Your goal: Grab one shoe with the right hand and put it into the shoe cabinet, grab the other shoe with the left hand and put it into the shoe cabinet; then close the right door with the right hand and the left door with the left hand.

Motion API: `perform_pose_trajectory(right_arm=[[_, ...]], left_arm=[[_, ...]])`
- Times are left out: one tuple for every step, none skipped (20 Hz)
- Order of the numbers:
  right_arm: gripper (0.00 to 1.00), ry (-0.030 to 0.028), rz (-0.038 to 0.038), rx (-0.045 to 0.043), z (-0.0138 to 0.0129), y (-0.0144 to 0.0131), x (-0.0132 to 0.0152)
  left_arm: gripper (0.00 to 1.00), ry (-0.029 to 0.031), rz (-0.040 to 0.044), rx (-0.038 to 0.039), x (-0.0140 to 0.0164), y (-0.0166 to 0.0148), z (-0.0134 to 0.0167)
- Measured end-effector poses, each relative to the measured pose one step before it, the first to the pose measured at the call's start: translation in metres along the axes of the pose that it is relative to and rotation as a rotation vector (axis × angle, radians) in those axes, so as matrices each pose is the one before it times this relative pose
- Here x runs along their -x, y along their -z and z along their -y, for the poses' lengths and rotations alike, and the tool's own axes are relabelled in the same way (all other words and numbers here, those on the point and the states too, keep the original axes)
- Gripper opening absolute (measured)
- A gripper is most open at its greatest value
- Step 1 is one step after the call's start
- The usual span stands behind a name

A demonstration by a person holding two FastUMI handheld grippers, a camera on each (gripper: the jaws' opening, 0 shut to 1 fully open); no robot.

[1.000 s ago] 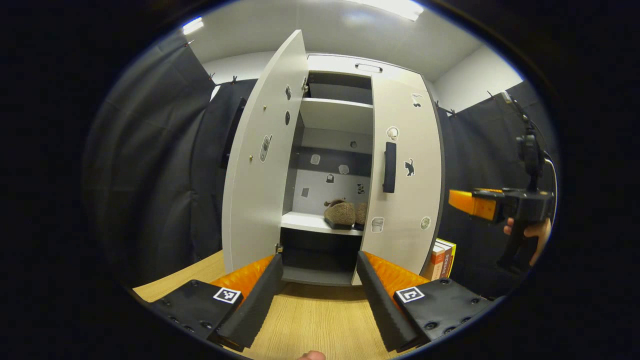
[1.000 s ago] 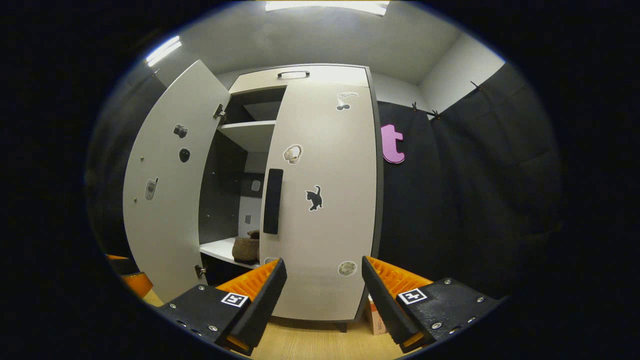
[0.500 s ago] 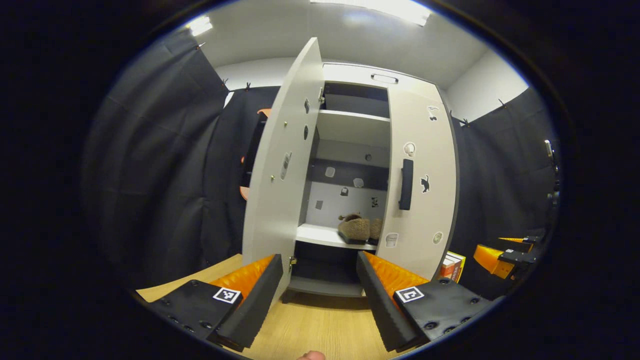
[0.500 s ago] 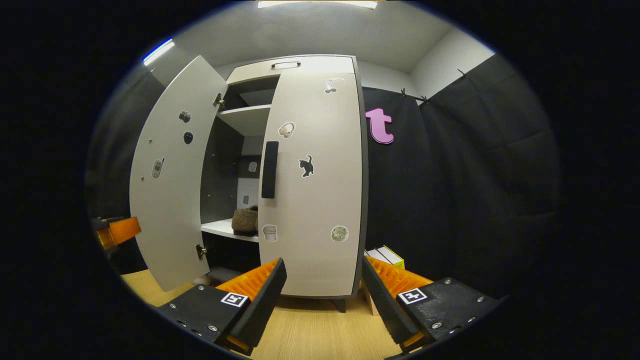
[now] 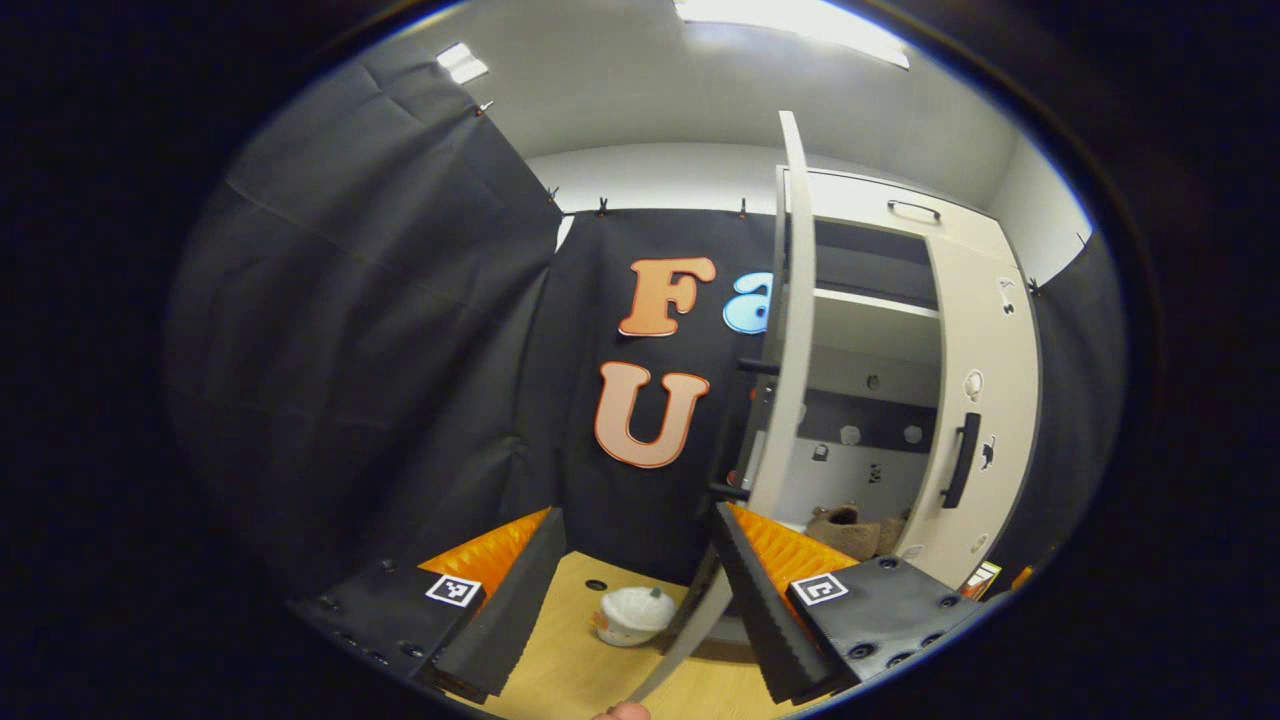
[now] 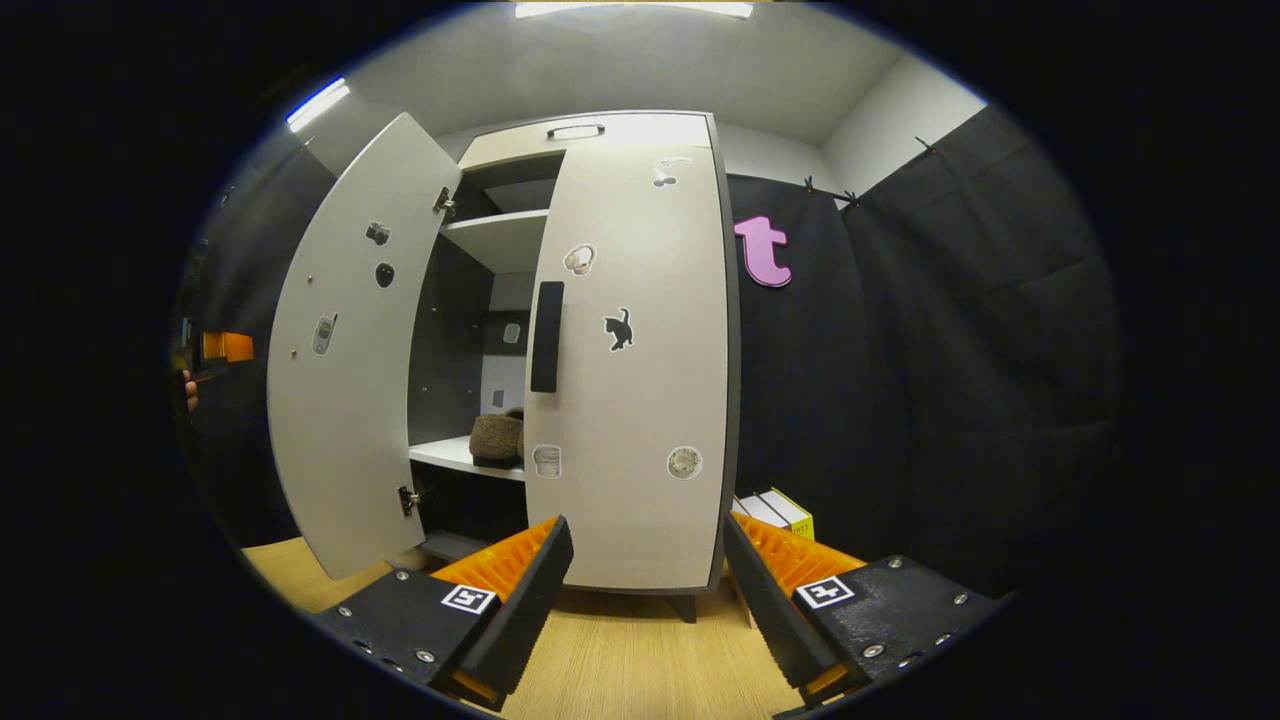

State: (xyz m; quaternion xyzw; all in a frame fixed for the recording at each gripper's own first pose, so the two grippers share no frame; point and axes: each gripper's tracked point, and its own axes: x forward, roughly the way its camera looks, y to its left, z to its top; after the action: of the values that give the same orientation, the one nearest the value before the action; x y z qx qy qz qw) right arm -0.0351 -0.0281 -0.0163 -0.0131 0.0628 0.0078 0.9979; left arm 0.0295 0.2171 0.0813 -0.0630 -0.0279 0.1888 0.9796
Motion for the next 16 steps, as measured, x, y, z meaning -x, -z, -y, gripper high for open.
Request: perform_pose_trajectory(right_arm=[[0.93,0.00145,-0.00431,-0.00176,0.00122,0.00117,0.00048],[0.93,0.00428,-0.00346,-0.00242,0.00170,0.00120,0.00017],[0.93,0.00369,-0.00187,-0.00248,0.00189,0.00038,0.00085],[0.93,0.00688,-0.00264,-0.00112,0.00254,0.00086,0.00068],[0.93,0.00986,0.00069,-0.00006,0.00364,0.00023,0.00042],[0.93,0.00984,0.00024,-0.00122,0.00317,0.00040,0.00033],[0.93,0.00770,-0.00198,-0.00327,0.00274,0.00078,-0.00020],[0.93,0.00595,-0.00054,-0.00483,0.00261,0.00023,-0.00034],[0.93,0.00775,-0.00011,-0.00338,0.00325,0.00016,-0.00029],[0.93,0.00604,0.00086,-0.00225,0.00256,0.00043,-0.00057],[0.93,0.00510,0.00161,-0.00162,0.00225,-0.00094,0.00023],[0.93,0.00210,-0.00078,-0.00077,0.00083,-0.00005,-0.00111],[0.93,0.00082,-0.00051,-0.00051,0.00068,0.00027,-0.00067],[0.93,-0.00161,-0.00278,-0.00098,-0.00013,0.00128,-0.00135],[0.93,-0.00348,-0.00137,-0.00169,-0.00042,0.00061,0.00052],[0.93,-0.00264,-0.00108,-0.00100,-0.00089,0.00085,-0.00105]], left_arm=[[0.96,-0.00670,0.00999,-0.01885,-0.01112,-0.00543,-0.00555],[0.96,-0.00411,0.00654,-0.01549,-0.01241,-0.00572,-0.00290],[0.96,0.00952,-0.00019,-0.00454,-0.01099,-0.00409,0.00040],[0.94,0.00724,-0.00105,-0.00472,-0.00857,-0.00198,0.00163],[0.97,0.00629,-0.00564,-0.01056,-0.00775,-0.00021,0.00064],[0.94,-0.00022,-0.00050,-0.00986,-0.00508,0.00079,0.00106],[0.97,0.00747,0.00309,-0.00867,-0.00375,-0.00047,0.00363],[0.97,0.00782,-0.00198,-0.01037,-0.00166,0.00228,0.00596],[0.94,-0.00465,0.00297,-0.02041,0.00241,0.00161,0.00050],[0.99,-0.00376,0.01413,-0.02928,-0.00324,-0.00252,-0.00113],[0.96,-0.00298,0.00847,-0.02272,0.00229,-0.00140,0.00177],[0.96,-0.00576,0.00215,-0.01565,0.00036,0.00079,0.00224],[0.99,0.00378,0.00588,-0.02252,0.00091,-0.00079,0.00144],[0.93,0.00732,0.00632,-0.01593,0.00170,-0.00118,0.00202],[0.99,-0.00019,0.00030,-0.00419,0.00153,-0.00013,0.00166],[0.93,-0.00017,-0.00231,0.00276,0.00075,-0.00058,0.00077]])
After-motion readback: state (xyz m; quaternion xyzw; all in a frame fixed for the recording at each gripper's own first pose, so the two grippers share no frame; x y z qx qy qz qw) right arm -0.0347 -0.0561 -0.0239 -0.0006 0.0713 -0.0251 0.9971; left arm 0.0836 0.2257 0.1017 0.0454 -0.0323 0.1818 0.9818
